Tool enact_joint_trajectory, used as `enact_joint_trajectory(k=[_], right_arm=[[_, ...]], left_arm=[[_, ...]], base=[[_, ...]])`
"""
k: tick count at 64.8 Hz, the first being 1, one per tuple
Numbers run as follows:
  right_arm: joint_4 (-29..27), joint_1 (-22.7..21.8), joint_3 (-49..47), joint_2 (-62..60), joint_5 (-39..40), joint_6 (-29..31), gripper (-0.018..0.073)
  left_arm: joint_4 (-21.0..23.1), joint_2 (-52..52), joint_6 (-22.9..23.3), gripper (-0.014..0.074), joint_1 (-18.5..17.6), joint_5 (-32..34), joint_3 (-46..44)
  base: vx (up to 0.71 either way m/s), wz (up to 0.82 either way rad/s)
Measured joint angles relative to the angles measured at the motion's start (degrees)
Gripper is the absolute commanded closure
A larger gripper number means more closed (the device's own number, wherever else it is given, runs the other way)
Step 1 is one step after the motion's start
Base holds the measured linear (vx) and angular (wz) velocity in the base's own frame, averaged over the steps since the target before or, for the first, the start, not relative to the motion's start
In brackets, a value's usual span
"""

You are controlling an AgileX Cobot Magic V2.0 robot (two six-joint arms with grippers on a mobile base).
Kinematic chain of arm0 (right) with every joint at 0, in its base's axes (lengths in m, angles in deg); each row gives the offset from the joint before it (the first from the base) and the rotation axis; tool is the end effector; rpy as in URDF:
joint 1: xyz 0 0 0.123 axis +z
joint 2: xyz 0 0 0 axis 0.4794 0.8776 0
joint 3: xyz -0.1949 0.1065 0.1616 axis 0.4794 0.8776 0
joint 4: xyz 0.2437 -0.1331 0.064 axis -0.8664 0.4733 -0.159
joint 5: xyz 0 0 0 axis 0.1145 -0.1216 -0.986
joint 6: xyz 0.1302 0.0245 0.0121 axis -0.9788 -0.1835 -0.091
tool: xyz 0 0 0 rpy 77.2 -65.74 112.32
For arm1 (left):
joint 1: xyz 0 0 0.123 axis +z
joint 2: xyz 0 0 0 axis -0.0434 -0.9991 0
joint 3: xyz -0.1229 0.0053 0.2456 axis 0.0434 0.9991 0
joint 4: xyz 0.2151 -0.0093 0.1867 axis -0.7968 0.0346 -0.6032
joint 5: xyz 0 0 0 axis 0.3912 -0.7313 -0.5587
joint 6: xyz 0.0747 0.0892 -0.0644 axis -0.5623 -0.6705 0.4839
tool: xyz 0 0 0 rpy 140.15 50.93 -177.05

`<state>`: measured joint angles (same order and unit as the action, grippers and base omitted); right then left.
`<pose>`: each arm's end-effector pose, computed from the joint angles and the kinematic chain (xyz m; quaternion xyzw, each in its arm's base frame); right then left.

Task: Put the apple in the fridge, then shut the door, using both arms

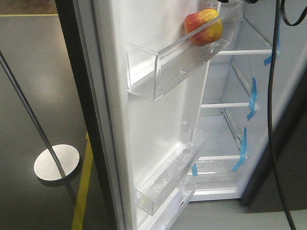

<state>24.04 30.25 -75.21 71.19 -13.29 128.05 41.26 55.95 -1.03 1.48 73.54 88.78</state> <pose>0.4409 0.1064 0.4405 -0.2597 0.7337 0.2983 0.5524 0.1423 -0.0013 0.1881 -0.0477 0.7330 -0.0501 0.6767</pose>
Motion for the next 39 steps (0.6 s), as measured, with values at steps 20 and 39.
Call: enact_joint_trajectory(k=[20, 39], right_arm=[[1.2, -0.06, -0.2, -9.09, -1.45, -1.01, 0.0568], [9.5, -0.06, 0.08, -16.86, -6.52, -6.59, 0.0564]], left_arm=[[6.07, 0.0, 0.38, 0.0603, 0.0, 3.8, 0.0], [20.24, 0.0, 4.24, 0.0603, 0.0, 6.6, 0.0]], base=[[0.0, 0.0], [0.0, 0.0]])
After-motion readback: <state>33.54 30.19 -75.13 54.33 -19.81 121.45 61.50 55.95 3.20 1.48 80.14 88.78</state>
